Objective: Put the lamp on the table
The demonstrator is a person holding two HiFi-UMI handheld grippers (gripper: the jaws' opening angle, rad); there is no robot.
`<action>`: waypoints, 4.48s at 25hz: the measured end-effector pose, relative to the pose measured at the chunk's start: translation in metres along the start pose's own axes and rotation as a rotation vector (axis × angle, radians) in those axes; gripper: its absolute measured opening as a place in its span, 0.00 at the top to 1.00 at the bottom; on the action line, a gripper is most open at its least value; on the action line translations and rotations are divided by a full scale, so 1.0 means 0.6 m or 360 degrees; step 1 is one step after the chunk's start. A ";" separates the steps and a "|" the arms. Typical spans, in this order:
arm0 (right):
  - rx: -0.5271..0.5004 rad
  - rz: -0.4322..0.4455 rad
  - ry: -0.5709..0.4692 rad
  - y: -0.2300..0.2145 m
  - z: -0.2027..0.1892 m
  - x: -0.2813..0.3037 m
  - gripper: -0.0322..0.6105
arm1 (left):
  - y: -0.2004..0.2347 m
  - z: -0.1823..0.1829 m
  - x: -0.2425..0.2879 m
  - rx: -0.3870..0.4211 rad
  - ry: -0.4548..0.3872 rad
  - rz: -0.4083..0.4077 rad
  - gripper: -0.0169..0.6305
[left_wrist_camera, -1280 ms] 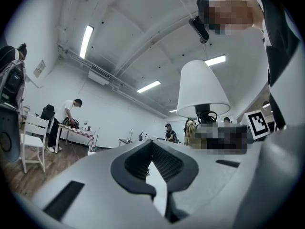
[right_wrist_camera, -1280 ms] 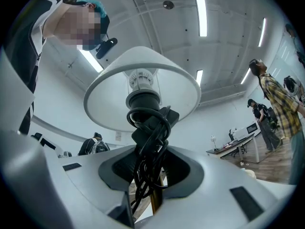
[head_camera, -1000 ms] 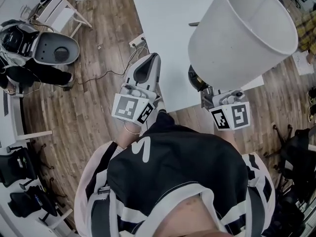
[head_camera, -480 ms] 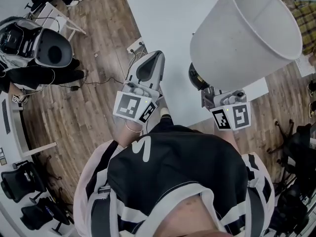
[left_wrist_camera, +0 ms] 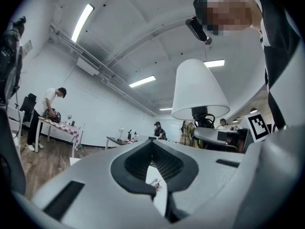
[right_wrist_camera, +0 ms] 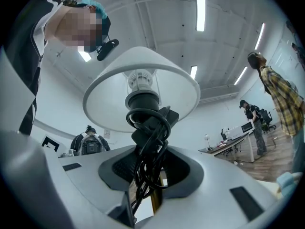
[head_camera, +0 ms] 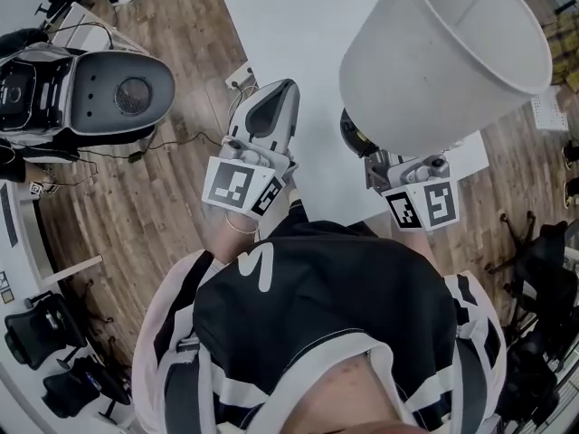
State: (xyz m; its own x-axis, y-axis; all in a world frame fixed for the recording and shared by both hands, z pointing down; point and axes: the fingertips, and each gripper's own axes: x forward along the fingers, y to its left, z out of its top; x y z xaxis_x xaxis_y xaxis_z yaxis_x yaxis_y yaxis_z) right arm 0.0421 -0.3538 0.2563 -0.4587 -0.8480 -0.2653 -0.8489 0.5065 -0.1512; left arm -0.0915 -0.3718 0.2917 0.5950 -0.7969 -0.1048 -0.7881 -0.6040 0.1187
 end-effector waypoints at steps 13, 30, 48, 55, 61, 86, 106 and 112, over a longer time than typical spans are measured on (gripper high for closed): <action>0.0049 0.0088 0.0019 -0.027 -0.027 0.043 0.74 | 0.015 -0.017 0.005 0.0006 0.0060 0.0109 0.97; 0.0103 0.0112 0.0094 -0.041 -0.121 0.078 0.74 | 0.066 -0.095 -0.048 -0.0043 0.0234 0.0276 0.97; 0.0140 0.0155 0.0169 -0.049 -0.206 0.094 0.74 | 0.071 -0.145 -0.075 -0.0060 0.0342 0.0353 0.97; 0.0150 0.0160 0.0204 -0.052 -0.231 0.092 0.74 | 0.075 -0.159 -0.088 -0.0062 0.0368 0.0386 0.97; 0.0167 0.0172 0.0229 -0.051 -0.244 0.092 0.74 | 0.075 -0.163 -0.095 -0.0070 0.0375 0.0408 0.97; 0.0192 0.0157 0.0273 -0.061 -0.273 0.078 0.74 | 0.078 -0.165 -0.108 -0.0087 0.0384 0.0448 0.97; 0.0125 0.0141 0.0298 -0.057 -0.281 0.062 0.74 | 0.072 -0.159 -0.095 -0.0095 0.0357 0.0373 0.97; 0.0098 0.0148 0.0385 -0.058 -0.292 0.050 0.73 | 0.051 -0.152 -0.082 -0.0089 0.0344 0.0317 0.97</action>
State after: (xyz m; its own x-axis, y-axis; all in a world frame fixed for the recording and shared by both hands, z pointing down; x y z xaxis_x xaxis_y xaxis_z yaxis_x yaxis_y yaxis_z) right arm 0.0116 -0.4241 0.4203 -0.5896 -0.8064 -0.0463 -0.7861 0.5860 -0.1966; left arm -0.1306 -0.3521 0.3907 0.4540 -0.8802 0.1380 -0.8864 -0.4304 0.1705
